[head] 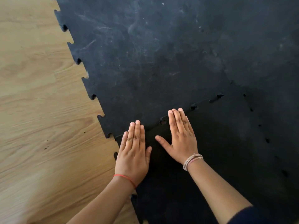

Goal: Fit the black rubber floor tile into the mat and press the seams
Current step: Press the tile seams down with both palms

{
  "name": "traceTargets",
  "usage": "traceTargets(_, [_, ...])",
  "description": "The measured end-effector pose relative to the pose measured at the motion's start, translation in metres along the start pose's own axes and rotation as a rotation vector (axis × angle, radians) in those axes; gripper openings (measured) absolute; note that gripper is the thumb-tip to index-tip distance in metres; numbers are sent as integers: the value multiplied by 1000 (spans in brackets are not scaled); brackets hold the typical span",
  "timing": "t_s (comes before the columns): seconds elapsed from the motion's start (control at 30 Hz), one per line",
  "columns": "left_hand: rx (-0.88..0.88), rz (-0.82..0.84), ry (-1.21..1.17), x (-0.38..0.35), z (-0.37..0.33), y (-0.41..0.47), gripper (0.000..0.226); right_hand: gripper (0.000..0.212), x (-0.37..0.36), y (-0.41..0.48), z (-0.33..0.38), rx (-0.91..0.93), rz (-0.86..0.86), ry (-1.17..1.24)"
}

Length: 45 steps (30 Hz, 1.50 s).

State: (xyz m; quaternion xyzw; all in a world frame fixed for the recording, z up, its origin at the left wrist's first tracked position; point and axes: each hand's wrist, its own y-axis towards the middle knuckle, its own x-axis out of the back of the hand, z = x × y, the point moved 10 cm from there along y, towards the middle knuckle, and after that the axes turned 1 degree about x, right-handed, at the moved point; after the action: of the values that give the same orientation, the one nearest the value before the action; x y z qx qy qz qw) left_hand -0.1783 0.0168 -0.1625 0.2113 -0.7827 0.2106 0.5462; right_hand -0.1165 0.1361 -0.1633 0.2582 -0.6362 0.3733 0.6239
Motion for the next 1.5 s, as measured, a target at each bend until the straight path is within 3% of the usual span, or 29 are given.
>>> traceTargets(0.27, [7,78,27,1,-3,-1,61,91,-4,5,0,61,142,-17])
traceTargets(0.47, [-10,-34,58,1,-3,3,59,86,6,11,0,61,39,42])
traceTargets(0.7, [10,63,36,-13,0,-4,60,85,6,4,0,72,23,17])
traceTargets(0.97, [-8,31,27,-6,-4,-9,61,83,-3,-3,-2,67,45,25])
traceTargets(1.3, [-63,133,33,-6,-4,-6,64,83,-15,0,-7,80,277,-6])
traceTargets(1.4, [-158,95,25,5,0,5,60,73,4,30,-2,32,161,116])
traceTargets(1.5, [53,52,-161,16,22,37,57,63,7,58,-11,-201,64,268])
